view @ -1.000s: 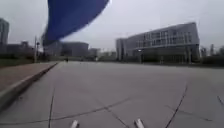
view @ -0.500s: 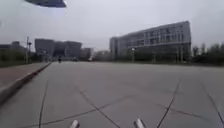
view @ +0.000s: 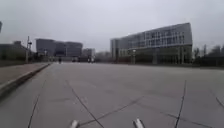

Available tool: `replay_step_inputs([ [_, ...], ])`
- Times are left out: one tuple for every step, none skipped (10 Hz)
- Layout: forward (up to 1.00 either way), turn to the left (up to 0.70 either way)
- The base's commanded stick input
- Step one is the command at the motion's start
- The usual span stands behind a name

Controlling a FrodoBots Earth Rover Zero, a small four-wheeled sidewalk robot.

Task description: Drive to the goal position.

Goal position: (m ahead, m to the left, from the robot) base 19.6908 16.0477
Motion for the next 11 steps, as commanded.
replay_step_inputs([
  [0.70,-0.04],
  [0.70,-0.04],
  [0.70,-0.01],
  [0.70,0.06],
  [0.70,0.24],
  [0.70,0.32],
  [0.70,0.14],
  [0.70,0.03],
  [0.70,0.00],
  [0.70,0.00],
  [0.70,0.00],
])
